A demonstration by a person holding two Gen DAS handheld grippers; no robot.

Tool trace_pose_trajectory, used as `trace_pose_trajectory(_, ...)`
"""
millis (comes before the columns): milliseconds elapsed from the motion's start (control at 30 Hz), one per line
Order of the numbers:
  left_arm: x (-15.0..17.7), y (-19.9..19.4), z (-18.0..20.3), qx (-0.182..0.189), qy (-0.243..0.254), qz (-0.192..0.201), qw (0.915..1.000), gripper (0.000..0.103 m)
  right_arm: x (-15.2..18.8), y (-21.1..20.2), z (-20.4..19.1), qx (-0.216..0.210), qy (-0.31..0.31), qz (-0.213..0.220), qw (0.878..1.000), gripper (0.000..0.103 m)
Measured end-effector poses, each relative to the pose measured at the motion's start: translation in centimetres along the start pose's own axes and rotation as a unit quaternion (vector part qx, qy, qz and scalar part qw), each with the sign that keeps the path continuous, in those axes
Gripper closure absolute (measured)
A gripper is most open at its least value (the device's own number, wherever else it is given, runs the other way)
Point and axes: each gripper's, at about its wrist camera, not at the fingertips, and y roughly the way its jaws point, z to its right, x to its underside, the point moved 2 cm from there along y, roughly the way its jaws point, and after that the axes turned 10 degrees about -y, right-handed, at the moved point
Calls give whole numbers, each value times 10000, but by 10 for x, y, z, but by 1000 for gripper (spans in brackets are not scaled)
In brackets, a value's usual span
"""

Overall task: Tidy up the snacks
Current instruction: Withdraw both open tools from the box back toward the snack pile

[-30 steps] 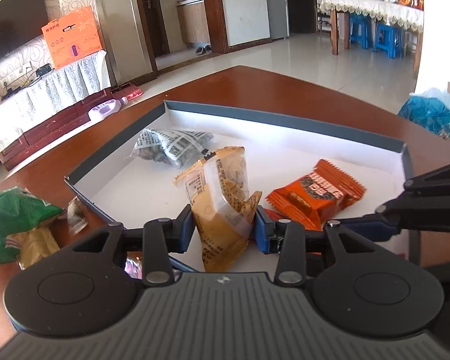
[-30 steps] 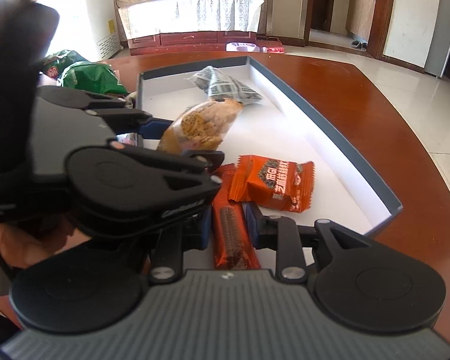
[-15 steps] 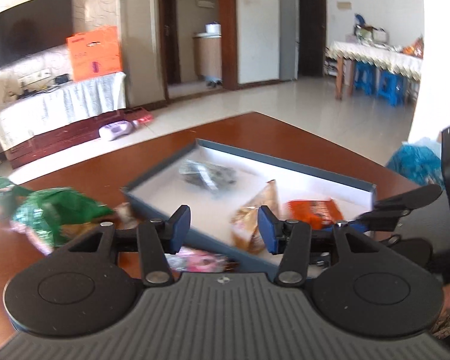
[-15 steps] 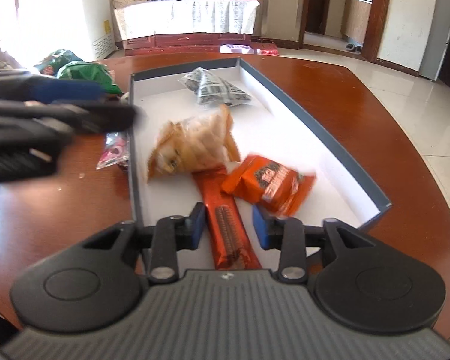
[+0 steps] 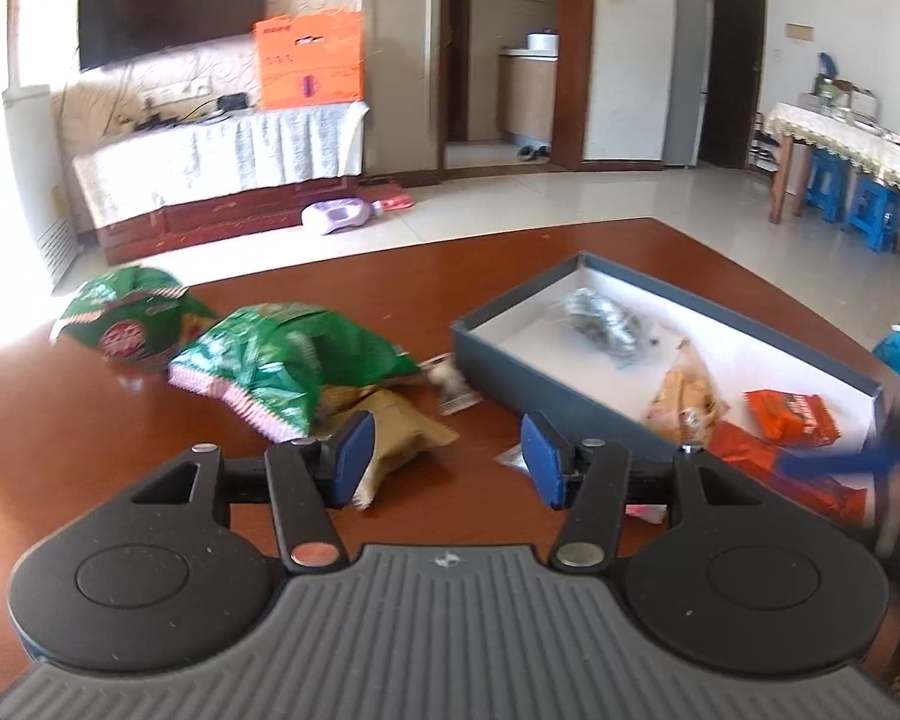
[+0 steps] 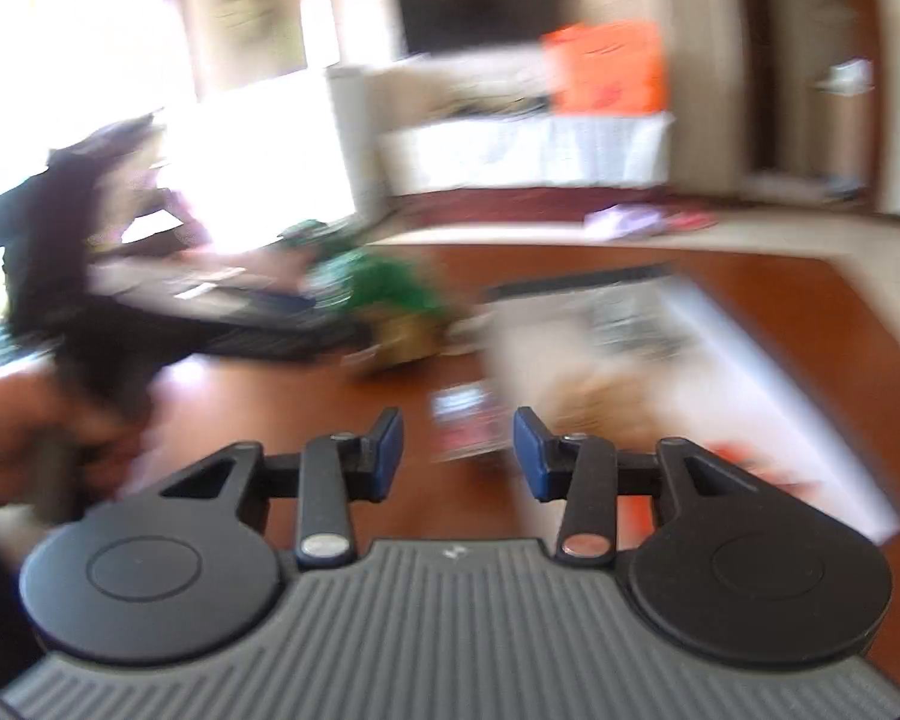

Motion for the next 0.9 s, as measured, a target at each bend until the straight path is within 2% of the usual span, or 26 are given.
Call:
trace_pose_trajectory(33, 0, 1, -2, -26, -18, -12, 10000, 43, 2, 11, -6, -180, -44, -231, 9996, 61)
trace_pose_trajectory(67, 0, 1, -4, -36, -27, -19, 10000, 42, 5, 21, -11, -142, -170, -498, 9985, 61)
trace_pose_trajectory(133, 1, 1, -7, -32, -9, -31, 10000, 41, 12, 35, -11, 219, -402, -930, 9946, 61)
trace_pose_trajectory(200, 2, 1, -10, -64, 27, -36, 10000, 39, 14, 35, 1, 516, -281, -972, 9935, 64)
trace_pose_trajectory(300, -1, 1, -14, -33, -71, -32, 10000, 38, 11, 27, 20, 975, 29, -823, 9918, 60)
trace_pose_trajectory(400, -1, 3, -14, 40, -158, -22, 9999, 37, -2, 28, 11, 717, -189, -353, 9966, 60)
trace_pose_trajectory(467, -1, 5, -11, 46, -124, -47, 9999, 35, -10, 41, 4, 592, -198, -247, 9977, 55)
trace_pose_trajectory(500, 0, 6, -9, 26, -100, -64, 9999, 35, -13, 50, 2, 566, -163, -287, 9979, 50)
trace_pose_trajectory(600, 1, 8, -8, 6, -76, -123, 9999, 35, -16, 83, -4, 357, -186, -581, 9975, 49)
trace_pose_trajectory(700, 3, 11, -11, -59, -16, -162, 9999, 34, -11, 97, -26, -343, -578, -847, 9941, 50)
trace_pose_trajectory(767, 4, 14, -15, -117, 4, -206, 9997, 34, -8, 90, -42, -530, -938, -874, 9903, 50)
trace_pose_trajectory(833, 4, 17, -17, -161, -1, -224, 9996, 34, -6, 81, -41, -505, -901, -878, 9908, 50)
trace_pose_trajectory(900, 5, 22, -13, -40, -106, -286, 9995, 34, -3, 70, -31, -60, -773, -875, 9931, 50)
